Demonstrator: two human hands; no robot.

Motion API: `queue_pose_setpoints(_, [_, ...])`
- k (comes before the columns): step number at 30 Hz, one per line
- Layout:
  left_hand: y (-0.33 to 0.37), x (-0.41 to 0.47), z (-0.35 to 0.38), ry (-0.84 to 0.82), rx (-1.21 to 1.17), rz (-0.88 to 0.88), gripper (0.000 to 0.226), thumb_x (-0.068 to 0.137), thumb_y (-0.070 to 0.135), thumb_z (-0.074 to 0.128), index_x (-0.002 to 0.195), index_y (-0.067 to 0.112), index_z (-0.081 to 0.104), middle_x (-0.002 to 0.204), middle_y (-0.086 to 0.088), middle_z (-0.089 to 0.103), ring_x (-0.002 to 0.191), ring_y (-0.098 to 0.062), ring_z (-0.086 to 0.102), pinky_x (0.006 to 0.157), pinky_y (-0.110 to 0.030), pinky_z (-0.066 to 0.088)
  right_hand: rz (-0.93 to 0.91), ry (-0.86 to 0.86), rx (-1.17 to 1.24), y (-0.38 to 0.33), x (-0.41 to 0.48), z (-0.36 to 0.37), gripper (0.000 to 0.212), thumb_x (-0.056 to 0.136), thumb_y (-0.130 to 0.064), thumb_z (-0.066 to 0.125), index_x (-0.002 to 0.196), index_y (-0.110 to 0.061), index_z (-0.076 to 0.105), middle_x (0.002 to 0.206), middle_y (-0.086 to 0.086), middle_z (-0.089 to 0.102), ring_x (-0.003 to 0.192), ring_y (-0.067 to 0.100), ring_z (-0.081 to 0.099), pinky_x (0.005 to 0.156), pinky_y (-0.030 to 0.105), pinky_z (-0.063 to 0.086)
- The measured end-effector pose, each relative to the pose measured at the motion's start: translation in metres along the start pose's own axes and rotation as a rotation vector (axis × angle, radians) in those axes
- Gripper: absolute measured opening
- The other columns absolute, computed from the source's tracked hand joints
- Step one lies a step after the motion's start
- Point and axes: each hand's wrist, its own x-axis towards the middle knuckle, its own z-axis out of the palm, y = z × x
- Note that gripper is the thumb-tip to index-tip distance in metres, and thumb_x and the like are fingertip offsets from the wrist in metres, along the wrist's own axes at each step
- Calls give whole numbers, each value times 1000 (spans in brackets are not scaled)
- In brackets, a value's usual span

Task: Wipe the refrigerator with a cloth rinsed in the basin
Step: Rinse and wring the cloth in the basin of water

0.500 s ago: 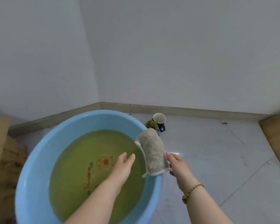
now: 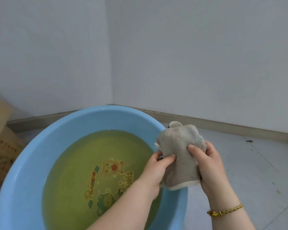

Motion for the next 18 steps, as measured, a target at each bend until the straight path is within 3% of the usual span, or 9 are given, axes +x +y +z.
queue_pose_setpoints(3, [11,-9,-1,-90,-152,79,33,87,30,58,116,15,53,112,-7,66,104,-19,62,86,-30,51,-101,-179,25,-27,-19,23,18,60,-11,53,77,-10,56,65,1,61,63,15,58,54,24,49])
queue_pose_setpoints(5, [22,-21,-10,-155,-235,133,56,81,48,57,126,16,49,121,-5,63,111,-16,59,90,-29,50,-89,-277,221,-35,-27,39,28,61,-9,49,87,-9,60,76,5,66,72,18,65,61,28,54])
queue_pose_setpoints(7, [35,-38,-26,-213,-303,111,59,74,51,53,121,16,56,117,-5,65,106,-15,63,89,-30,50,2,-333,350,-38,-32,55,30,71,-8,50,97,-3,61,89,11,68,83,22,68,69,33,56])
queue_pose_setpoints(9, [47,-51,-48,-186,-327,66,53,66,49,54,104,14,65,102,-8,71,89,-19,69,83,-36,51,147,-332,349,-29,-33,68,21,84,-6,43,90,-4,63,80,9,70,74,20,68,65,31,56])
queue_pose_setpoints(13, [61,-61,-99,243,-88,115,40,72,41,65,100,13,64,95,-10,71,87,-26,66,76,-38,52,330,-321,-27,7,-31,92,9,86,-7,46,87,-8,55,84,10,60,79,24,57,73,34,46])
queue_pose_setpoints(15, [58,-57,-121,480,135,127,29,81,31,65,100,10,62,95,-12,68,90,-30,64,82,-43,52,358,-340,-284,23,-32,102,8,89,-13,48,92,-11,55,83,5,59,75,20,56,66,29,48])
queue_pose_setpoints(16, [53,-54,-131,557,273,119,24,83,28,63,98,9,61,94,-13,66,90,-31,63,84,-43,52,365,-346,-416,32,-33,109,12,91,-20,48,98,-12,54,85,3,58,75,18,56,61,28,49])
queue_pose_setpoints(18, [42,-46,-149,634,575,87,22,86,28,59,94,7,59,89,-13,64,81,-29,61,77,-37,52,329,-345,-693,50,-34,121,28,93,-32,47,108,-10,52,96,5,58,87,23,58,65,34,54])
